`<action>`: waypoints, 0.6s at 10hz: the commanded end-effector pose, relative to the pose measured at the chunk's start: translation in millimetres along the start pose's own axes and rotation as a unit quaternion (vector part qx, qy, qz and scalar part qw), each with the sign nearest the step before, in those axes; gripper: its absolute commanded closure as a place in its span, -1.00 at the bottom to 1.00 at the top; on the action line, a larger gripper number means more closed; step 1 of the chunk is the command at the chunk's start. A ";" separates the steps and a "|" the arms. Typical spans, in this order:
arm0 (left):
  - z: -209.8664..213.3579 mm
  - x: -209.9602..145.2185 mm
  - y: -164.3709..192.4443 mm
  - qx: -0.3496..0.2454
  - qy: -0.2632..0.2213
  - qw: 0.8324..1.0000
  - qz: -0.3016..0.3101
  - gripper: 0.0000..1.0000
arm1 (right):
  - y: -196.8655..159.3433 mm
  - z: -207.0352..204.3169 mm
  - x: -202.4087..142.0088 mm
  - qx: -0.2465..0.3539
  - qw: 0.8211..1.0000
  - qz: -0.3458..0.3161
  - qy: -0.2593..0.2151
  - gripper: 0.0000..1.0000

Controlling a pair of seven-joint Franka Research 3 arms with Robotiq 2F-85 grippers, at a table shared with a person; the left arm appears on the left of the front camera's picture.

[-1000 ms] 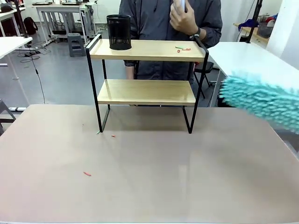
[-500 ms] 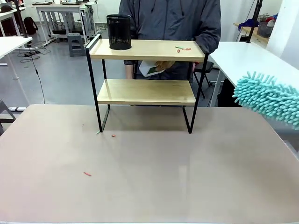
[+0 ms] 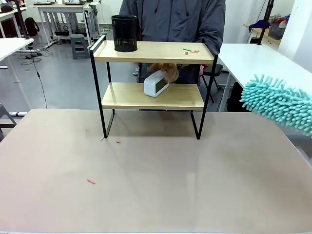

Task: Clean the shelf.
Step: Clean the remaining tier of the Shelf with the Duster once objects are removed.

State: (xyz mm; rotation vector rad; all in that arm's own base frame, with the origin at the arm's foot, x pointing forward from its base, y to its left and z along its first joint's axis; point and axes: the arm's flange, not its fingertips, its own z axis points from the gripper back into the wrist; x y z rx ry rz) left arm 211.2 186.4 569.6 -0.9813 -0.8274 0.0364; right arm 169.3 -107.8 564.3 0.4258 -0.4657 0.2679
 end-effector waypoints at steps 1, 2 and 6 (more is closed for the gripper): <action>-3.3 0.6 -1.0 -0.005 -0.005 1.000 -0.008 -1.00 | -0.7 1.8 -3.8 0.002 1.000 0.008 -0.005 0.74; -3.3 0.6 -1.0 -0.005 -0.005 1.000 -0.008 -1.00 | -0.7 1.8 -3.8 0.002 1.000 0.008 -0.005 0.74; -3.3 0.6 -1.0 -0.005 -0.005 1.000 -0.008 -1.00 | -0.7 1.8 -3.8 0.002 1.000 0.008 -0.005 0.74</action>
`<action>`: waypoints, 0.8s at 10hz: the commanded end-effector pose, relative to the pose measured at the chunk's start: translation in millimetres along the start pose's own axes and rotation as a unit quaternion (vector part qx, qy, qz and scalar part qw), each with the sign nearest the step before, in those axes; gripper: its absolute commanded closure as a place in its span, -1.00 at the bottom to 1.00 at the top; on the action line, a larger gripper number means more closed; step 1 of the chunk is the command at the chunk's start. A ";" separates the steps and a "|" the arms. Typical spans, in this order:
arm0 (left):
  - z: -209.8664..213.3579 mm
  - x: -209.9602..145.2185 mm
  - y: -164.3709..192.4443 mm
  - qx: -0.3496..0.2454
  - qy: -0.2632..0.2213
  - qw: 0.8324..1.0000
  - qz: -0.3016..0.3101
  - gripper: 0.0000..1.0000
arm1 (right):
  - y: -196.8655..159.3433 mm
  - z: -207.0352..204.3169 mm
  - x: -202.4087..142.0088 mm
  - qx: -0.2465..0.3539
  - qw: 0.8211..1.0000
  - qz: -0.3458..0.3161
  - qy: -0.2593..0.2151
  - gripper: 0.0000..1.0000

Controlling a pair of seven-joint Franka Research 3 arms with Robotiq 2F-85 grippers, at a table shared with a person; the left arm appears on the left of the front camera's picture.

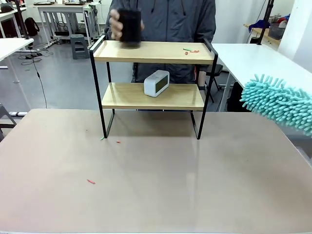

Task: Clean the shelf.
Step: Clean the remaining tier of the Shelf with the Duster once objects are removed.

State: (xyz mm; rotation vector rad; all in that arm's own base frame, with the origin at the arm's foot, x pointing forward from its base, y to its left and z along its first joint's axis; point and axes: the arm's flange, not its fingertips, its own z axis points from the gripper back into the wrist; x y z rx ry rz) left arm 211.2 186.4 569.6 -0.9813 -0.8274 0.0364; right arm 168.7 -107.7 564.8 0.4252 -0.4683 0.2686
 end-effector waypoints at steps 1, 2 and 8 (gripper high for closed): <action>-3.3 0.6 -1.0 -0.005 -0.005 1.000 -0.008 -1.00 | -1.1 1.2 -3.5 0.002 1.000 0.007 -0.003 0.74; -3.3 0.6 -1.0 -0.005 -0.005 1.000 -0.008 -1.00 | 0.0 0.0 0.0 0.000 1.000 0.000 0.000 0.74; -3.3 0.6 -1.0 -0.005 -0.005 1.000 -0.008 -1.00 | 175.4 39.9 182.3 -0.239 0.956 0.160 -0.052 0.74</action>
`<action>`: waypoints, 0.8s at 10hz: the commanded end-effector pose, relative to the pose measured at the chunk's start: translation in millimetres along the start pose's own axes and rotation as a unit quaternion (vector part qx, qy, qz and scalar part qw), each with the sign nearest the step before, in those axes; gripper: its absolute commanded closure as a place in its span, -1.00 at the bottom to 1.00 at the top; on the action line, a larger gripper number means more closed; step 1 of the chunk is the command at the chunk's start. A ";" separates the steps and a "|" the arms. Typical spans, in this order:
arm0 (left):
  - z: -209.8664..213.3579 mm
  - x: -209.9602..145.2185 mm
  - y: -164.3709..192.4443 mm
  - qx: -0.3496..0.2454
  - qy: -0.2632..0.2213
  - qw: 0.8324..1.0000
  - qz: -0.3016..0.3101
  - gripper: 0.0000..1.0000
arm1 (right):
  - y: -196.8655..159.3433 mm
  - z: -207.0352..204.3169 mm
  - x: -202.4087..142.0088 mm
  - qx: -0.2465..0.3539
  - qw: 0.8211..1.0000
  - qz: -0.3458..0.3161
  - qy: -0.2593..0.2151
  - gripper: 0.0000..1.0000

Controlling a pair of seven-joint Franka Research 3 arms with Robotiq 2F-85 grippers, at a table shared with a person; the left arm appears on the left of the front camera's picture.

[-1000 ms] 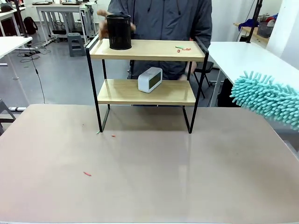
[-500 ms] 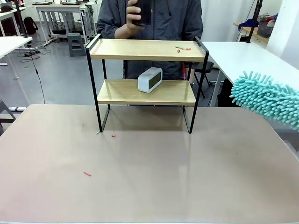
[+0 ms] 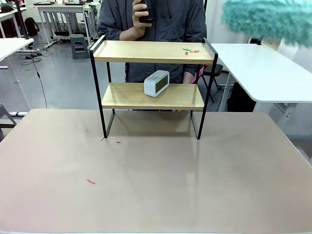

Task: Clean the shelf.
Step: Clean the remaining tier of the Shelf with the Duster once objects are removed.

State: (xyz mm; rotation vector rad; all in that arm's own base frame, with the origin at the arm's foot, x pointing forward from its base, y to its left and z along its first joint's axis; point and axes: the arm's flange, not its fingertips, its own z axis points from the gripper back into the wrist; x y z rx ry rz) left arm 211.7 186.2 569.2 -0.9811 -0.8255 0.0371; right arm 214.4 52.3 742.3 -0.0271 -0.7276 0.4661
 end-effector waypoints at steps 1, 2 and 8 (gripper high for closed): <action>-2.7 0.6 -1.3 -0.006 -0.005 1.000 -0.009 -1.00 | 10.0 -42.4 49.1 -0.032 0.999 0.026 0.029 0.74; -2.7 0.6 -1.3 -0.006 -0.005 1.000 -0.009 -1.00 | 20.8 -51.4 49.9 -0.046 0.999 0.020 0.005 0.74; -2.7 0.6 -1.3 -0.006 -0.005 1.000 -0.009 -1.00 | 36.9 -84.7 67.2 -0.057 0.996 -0.061 0.019 0.74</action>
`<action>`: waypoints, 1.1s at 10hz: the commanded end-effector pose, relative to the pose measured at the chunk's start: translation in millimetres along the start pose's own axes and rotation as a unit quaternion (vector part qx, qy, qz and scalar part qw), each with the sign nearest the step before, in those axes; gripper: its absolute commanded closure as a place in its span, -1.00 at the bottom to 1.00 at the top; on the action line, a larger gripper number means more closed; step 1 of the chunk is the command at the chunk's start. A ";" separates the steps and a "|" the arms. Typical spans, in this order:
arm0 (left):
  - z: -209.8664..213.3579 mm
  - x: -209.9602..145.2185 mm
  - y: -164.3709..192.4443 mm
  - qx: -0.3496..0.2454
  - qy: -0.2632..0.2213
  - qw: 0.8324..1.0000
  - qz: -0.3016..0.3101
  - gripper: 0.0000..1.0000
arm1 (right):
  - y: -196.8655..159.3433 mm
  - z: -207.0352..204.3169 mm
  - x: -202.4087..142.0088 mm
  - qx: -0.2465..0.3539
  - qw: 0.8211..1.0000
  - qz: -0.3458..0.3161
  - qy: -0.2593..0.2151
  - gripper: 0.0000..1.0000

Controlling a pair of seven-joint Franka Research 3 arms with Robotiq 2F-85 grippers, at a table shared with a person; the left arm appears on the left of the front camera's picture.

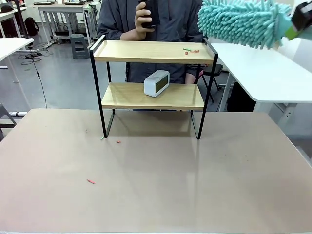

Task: Clean the shelf.
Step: Clean the remaining tier of the Shelf with the Duster once objects are removed.

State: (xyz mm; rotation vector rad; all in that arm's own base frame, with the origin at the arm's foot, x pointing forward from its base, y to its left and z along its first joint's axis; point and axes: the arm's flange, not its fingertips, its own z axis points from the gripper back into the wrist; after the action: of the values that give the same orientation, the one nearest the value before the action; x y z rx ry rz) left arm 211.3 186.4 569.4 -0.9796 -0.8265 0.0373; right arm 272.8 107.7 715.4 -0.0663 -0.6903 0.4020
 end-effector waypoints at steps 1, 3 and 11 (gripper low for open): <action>-3.2 0.6 -1.2 -0.006 -0.005 1.000 -0.008 -1.00 | 13.2 -34.4 38.3 -0.022 0.998 -0.059 0.006 0.74; -3.2 0.6 -1.2 -0.006 -0.005 1.000 -0.008 -1.00 | 21.8 -59.6 53.7 -0.022 0.997 -0.078 0.014 0.74; -3.2 0.6 -1.2 -0.006 -0.005 1.000 -0.008 -1.00 | 12.9 -68.7 34.7 0.185 0.977 0.056 0.094 0.74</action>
State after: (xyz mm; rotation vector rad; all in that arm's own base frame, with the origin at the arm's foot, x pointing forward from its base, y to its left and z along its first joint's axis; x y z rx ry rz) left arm 211.6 186.6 569.0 -0.9797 -0.8253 0.0381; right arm 343.4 161.3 675.6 0.0774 -0.5085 0.4930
